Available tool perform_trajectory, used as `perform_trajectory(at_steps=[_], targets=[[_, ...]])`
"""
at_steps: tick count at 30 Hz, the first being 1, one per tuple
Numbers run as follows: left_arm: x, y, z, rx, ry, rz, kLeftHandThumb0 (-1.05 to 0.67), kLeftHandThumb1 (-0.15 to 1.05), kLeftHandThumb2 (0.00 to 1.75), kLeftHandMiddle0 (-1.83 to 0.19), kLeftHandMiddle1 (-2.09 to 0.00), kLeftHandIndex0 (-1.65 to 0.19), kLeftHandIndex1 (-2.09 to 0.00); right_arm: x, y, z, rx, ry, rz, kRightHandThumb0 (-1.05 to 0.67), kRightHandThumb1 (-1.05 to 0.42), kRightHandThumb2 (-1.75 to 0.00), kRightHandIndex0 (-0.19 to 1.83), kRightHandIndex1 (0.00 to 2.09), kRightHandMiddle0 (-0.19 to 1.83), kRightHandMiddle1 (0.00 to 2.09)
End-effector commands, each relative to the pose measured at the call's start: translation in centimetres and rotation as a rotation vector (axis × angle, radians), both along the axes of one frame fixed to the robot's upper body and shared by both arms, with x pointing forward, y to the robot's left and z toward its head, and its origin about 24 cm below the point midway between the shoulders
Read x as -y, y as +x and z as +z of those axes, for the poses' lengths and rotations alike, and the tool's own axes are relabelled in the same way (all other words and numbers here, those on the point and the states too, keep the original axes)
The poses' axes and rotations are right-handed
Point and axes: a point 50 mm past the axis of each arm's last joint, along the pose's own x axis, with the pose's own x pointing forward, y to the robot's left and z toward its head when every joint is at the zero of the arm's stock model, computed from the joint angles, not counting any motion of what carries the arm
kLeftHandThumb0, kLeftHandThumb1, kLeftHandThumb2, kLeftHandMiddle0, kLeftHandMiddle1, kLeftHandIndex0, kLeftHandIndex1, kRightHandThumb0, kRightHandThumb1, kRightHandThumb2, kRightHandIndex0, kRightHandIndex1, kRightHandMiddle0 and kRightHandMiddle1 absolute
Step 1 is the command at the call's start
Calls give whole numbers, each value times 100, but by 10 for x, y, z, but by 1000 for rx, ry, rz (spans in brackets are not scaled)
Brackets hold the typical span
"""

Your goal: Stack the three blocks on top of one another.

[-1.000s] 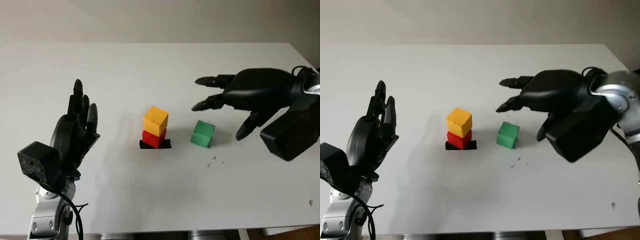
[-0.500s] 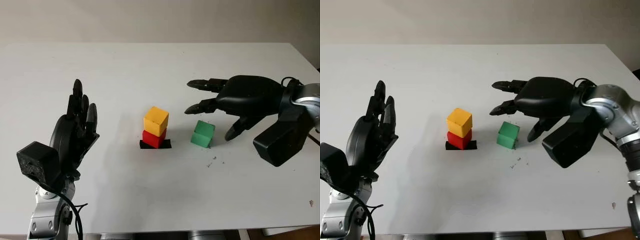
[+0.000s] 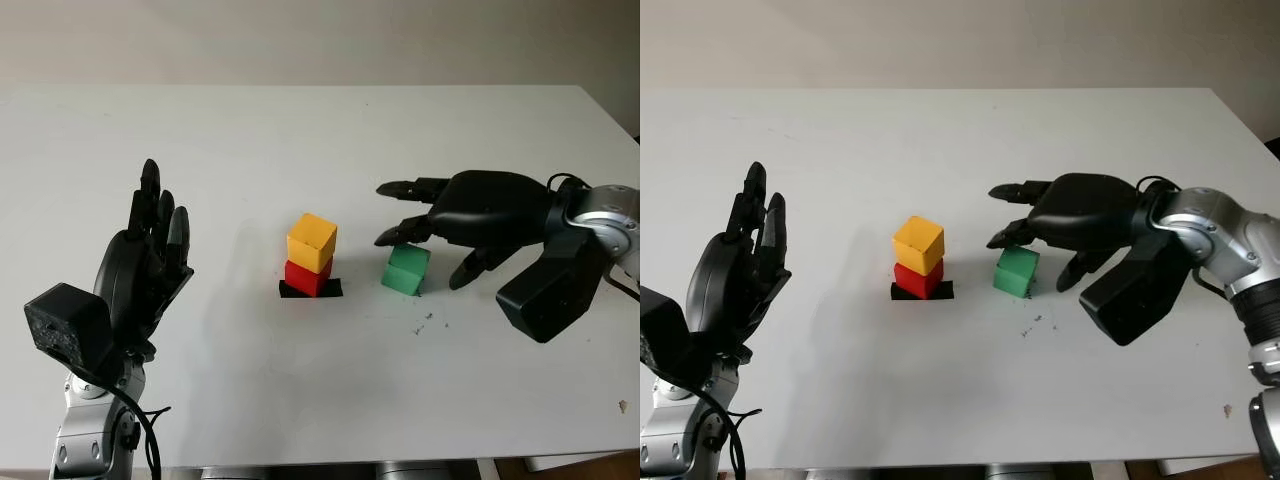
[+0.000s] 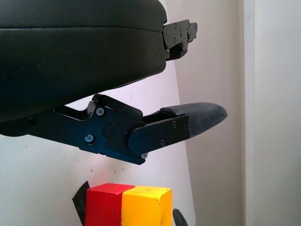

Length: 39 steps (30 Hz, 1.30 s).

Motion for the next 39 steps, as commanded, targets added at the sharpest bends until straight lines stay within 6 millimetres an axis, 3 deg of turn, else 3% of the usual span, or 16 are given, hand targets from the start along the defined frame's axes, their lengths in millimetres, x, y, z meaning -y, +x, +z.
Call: perform_trajectory(at_steps=[1,12,17,18,21,24,39], targets=[[-3,-2,3,12,19,7,-64,105,65,18,-6,19,-3,1,0,-3,1,4,10,-46,-86,-5,4,7,50,17],[-2,-4,4,1,31,5,-66,105,64,18,-5,19,-4,-4,1,-8,27,59,37,-44,-88,-6,10,8,52,16],[-2,-4,4,-5,41,5,-66,105,65,18,-5,19,-3,-5,1,-9,47,98,55,-42,-91,-7,13,8,62,21],[-2,-4,4,-3,40,7,-66,105,65,18,-5,19,-3,-5,1,-9,50,105,56,-40,-92,-6,14,8,67,28],[-2,-5,4,-6,37,3,-66,105,65,19,-5,19,-2,-5,2,-9,56,129,61,-38,-95,-5,19,6,44,114],[-2,-4,4,-5,34,8,-67,105,64,18,-6,19,-3,-5,2,-9,63,140,69,-39,-93,-5,22,7,40,137],[-2,-3,2,-5,38,5,-65,105,64,17,-5,19,-5,-4,7,-1,90,79,53,-35,-94,-6,28,7,46,125]])
